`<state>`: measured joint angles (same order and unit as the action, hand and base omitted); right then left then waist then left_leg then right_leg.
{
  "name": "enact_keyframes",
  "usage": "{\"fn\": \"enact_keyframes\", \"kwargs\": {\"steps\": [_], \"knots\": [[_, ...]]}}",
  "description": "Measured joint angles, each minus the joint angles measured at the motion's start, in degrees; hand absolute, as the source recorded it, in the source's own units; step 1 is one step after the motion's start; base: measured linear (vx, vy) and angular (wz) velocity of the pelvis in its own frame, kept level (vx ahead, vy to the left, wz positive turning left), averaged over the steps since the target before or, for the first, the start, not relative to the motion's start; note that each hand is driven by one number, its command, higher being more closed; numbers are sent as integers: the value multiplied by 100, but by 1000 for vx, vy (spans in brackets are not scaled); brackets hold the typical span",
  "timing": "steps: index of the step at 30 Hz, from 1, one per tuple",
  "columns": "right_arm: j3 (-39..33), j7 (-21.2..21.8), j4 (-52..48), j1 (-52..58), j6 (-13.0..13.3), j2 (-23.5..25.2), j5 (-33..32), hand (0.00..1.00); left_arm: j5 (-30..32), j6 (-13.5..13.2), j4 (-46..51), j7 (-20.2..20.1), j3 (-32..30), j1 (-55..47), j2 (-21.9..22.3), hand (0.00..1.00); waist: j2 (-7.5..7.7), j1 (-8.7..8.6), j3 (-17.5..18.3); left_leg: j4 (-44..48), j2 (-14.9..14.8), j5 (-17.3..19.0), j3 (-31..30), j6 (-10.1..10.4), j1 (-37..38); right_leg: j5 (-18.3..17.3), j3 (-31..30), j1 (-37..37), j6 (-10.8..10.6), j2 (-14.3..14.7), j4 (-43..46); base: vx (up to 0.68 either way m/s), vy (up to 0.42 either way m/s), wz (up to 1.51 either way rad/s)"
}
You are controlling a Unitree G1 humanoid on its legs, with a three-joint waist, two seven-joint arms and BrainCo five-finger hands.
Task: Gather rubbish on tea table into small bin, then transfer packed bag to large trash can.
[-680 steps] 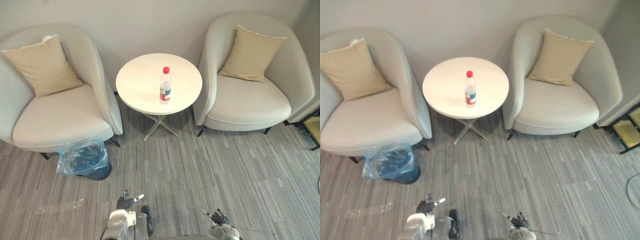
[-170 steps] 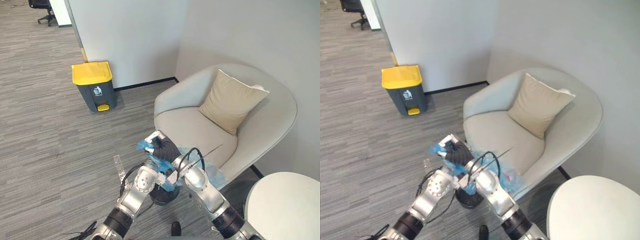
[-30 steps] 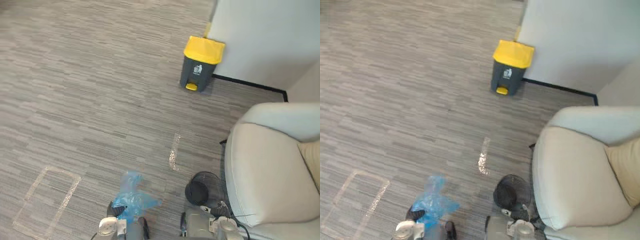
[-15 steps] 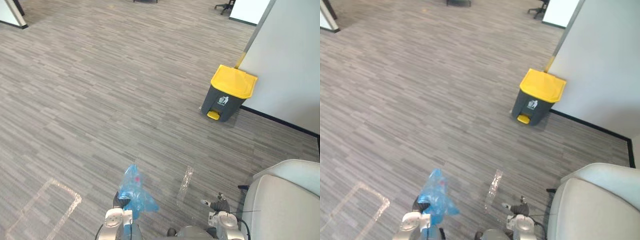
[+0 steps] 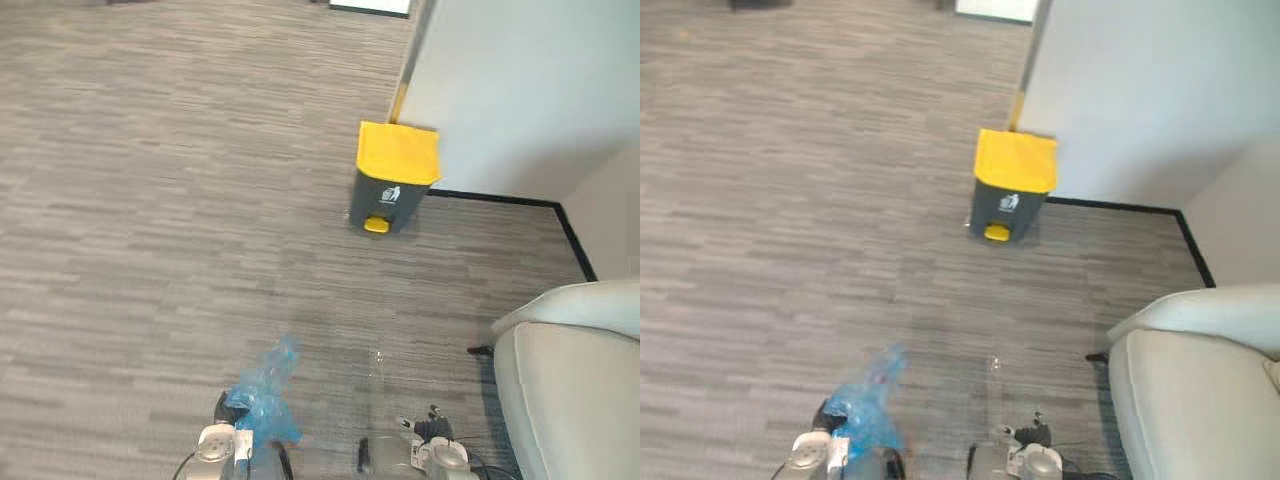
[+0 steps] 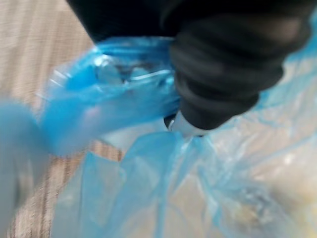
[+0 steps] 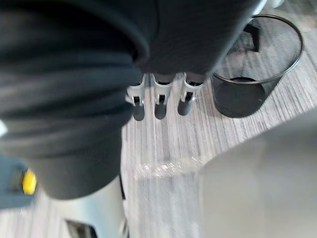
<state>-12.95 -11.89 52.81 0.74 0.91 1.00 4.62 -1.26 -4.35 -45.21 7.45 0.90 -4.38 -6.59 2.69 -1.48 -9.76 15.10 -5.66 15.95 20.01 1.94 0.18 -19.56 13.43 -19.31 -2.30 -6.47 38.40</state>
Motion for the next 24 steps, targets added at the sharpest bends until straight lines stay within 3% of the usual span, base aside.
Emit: {"fn": "enact_keyframes", "kwargs": {"steps": [1,3,4,6,7,9,11,12,13,16,17,18,19,21,24], "knots": [[2,0,1,-23,9,-21,0,0,0,0,-38,0,0,30,7,100,-26,-10,-16,-97,-15,11,15,20,104,93,115,-83,76,51,-296,472,-42,2],[27,3,2,-59,4,-112,32,0,-2,1,-66,-5,11,55,9,100,-106,-68,-71,-441,-12,24,-8,146,541,843,328,-154,179,278,-1607,481,-43,20],[24,2,2,-29,8,-138,40,0,-1,-1,-71,-6,8,40,-37,100,-93,-112,-59,-514,19,87,-115,281,745,1762,181,-136,582,362,-1886,616,-54,22],[23,11,-1,-123,9,-266,54,0,0,-16,-152,-17,-56,87,50,100,-349,-82,-23,-251,-256,64,-265,496,742,1453,269,-68,787,504,-1646,658,-95,8],[16,18,-9,-157,9,-276,56,0,0,-17,-142,-21,-55,133,96,100,-363,-79,-37,97,-285,-68,-360,589,637,1273,287,17,807,498,-1620,654,-178,7],[38,25,-23,-121,-47,-253,42,0,-27,-5,-74,-40,-158,144,217,100,-409,-101,-100,1693,-496,-501,-582,508,181,1120,262,647,795,580,-1946,584,-134,2],[142,13,-220,-64,-43,-117,23,0,-141,-24,310,-67,-213,-13,421,100,-362,64,-195,3577,-832,-42,-571,353,-468,1026,68,1550,845,658,-2344,479,24,-33],[144,10,-268,-50,-18,-109,19,0,-180,-29,416,-118,-200,-31,472,100,-319,129,-203,3678,-852,94,-502,286,-720,1012,-44,1752,826,642,-2464,374,56,-45],[140,9,-271,-81,-3,-106,2,0,-198,-35,447,-139,-194,-34,498,100,-285,157,-175,3600,-849,167,-468,218,-914,1000,-117,1823,806,627,-2524,406,127,-63],[122,2,-283,-322,20,-92,-9,0,-237,-34,488,-169,-201,39,556,100,-253,228,-176,2248,-660,228,-599,175,-1646,782,-440,2002,481,411,-2602,289,172,-60],[73,-5,-276,-323,14,-108,-8,0,-238,-34,481,-170,-200,48,589,100,-278,229,-197,1626,-536,41,-742,181,-1745,666,-527,2101,318,305,-2590,321,293,-52],[-4,-30,-277,-258,12,-153,-6,0,-238,-41,470,-171,-197,30,646,100,-389,236,-173,662,-409,-576,-1023,279,-1690,488,-664,2230,74,272,-2512,330,310,-57],[-9,-35,-242,-198,11,-184,-5,0,-241,-48,422,-170,-195,13,648,100,-394,260,-199,628,-354,-1058,-1106,319,-1601,385,-792,2268,-35,240,-2448,303,322,-38],[41,-36,-176,-59,-25,-37,0,0,-256,-60,286,-152,-203,76,495,100,-143,278,-104,619,-53,-869,-838,202,-1424,406,-944,2311,-123,-99,-2511,281,273,-24],[39,-34,-183,-120,-9,-16,12,0,-247,-101,105,-155,-184,115,310,100,-133,331,-103,891,11,-565,-593,36,-1366,540,-1249,2308,-277,-259,-2510,229,203,-48]]}}
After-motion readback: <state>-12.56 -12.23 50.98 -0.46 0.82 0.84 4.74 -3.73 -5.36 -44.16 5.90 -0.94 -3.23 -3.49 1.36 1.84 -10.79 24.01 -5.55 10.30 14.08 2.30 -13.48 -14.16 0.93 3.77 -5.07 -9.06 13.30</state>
